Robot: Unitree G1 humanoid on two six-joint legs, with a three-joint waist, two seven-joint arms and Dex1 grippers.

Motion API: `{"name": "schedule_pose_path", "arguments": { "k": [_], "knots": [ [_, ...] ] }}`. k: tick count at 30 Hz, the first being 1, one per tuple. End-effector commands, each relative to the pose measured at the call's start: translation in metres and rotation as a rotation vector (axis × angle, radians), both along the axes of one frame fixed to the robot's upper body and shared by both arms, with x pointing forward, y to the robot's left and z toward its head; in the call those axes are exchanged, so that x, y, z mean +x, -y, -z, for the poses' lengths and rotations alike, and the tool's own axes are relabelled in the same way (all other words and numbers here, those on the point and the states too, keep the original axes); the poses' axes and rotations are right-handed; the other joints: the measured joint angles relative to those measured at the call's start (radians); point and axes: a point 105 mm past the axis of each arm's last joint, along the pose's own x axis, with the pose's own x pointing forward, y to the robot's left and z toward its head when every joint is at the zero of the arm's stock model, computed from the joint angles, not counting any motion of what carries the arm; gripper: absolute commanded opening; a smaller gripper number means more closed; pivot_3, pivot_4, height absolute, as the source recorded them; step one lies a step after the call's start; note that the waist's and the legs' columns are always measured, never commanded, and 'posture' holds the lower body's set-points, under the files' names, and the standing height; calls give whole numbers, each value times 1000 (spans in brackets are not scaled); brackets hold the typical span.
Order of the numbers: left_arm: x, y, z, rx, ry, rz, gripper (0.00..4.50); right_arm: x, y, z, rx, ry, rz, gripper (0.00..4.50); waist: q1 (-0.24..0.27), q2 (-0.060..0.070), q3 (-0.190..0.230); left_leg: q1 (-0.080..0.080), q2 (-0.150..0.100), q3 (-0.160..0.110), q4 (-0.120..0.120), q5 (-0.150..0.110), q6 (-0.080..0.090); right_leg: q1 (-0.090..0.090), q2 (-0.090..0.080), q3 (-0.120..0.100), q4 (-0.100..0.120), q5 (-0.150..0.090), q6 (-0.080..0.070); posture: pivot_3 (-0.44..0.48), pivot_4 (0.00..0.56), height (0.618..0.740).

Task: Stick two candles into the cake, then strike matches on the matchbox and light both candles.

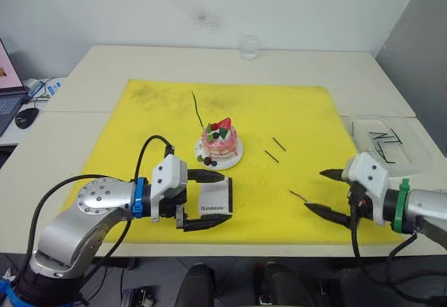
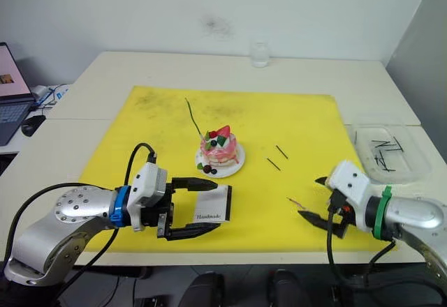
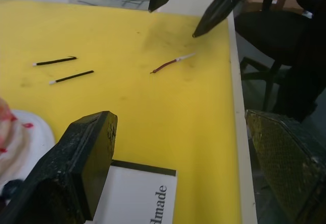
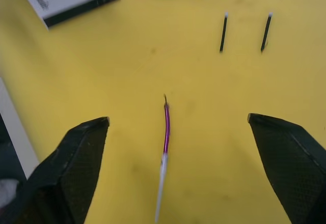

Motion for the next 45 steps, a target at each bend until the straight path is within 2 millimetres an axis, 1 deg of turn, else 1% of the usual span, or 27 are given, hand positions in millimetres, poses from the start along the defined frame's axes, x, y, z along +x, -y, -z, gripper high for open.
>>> {"name": "schedule_pose_path", "arguments": {
  "k": [1,3,6,10,15,21,24,32,34,35,38,42,43,45],
  "knots": [
    [-4,11,-2,10,70,62,4500,4,5,7,-70,27,44,4457,0,0,0,0,0,0,0,0,0,0,1,0,0,0,0,0,150,740],
    [-4,16,0,15,86,82,4500,4,7,15,-92,-1,53,4457,1,0,0,0,0,-1,0,0,0,0,1,0,0,0,0,0,150,740],
    [-5,19,1,13,96,88,4500,5,7,20,-97,-10,60,4457,1,0,0,-1,0,0,0,0,0,0,2,0,0,0,0,0,150,740],
    [-5,22,1,0,103,82,4500,8,13,29,-114,-37,98,4457,1,0,0,-1,0,0,0,0,0,0,5,1,-1,0,0,0,150,740],
    [-3,21,1,-4,108,66,4500,7,15,30,-104,-54,102,4457,1,0,0,-1,0,0,0,0,0,0,5,1,-1,0,0,0,150,740],
    [-1,22,1,-9,113,54,4500,10,15,34,-92,-54,126,4457,1,0,0,-1,0,-1,0,0,0,0,6,1,-1,0,0,0,150,740],
    [-1,23,1,-14,113,49,4500,9,14,36,-105,-57,130,3865,1,0,0,-1,0,-1,0,0,0,0,6,1,-1,0,0,0,150,740],
    [-5,27,4,-30,99,48,4500,-2,2,39,-132,-77,102,1038,1,0,0,-1,0,-1,0,0,0,0,6,1,-1,0,0,0,150,740],
    [-6,29,4,-33,97,48,4500,-2,1,37,-127,-76,106,287,1,0,0,-1,0,-1,0,0,0,0,6,1,-1,0,0,0,150,740],
    [-7,29,4,-35,96,47,4500,-2,1,34,-117,-74,109,21,1,0,0,-1,0,-1,0,0,0,0,6,1,-1,0,0,0,150,740],
    [-8,29,4,-36,92,47,4500,-2,-1,23,-72,-76,102,21,1,0,0,-1,0,-1,0,0,0,0,6,1,-1,0,0,0,150,740],
    [-9,29,5,-37,86,47,4500,-6,-4,-1,14,-100,64,21,1,0,0,-1,0,-1,0,0,0,0,6,1,0,0,0,0,150,740],
    [-9,29,6,-38,84,48,4500,-7,-2,-7,23,-104,60,21,1,0,0,-1,0,-1,0,0,0,0,6,1,0,0,0,0,150,740],
    [-10,30,6,-40,78,52,4500,-6,8,-17,12,-103,67,21,2,0,0,-1,0,-1,0,0,0,0,6,0,0,0,0,0,150,740]
  ]
}}
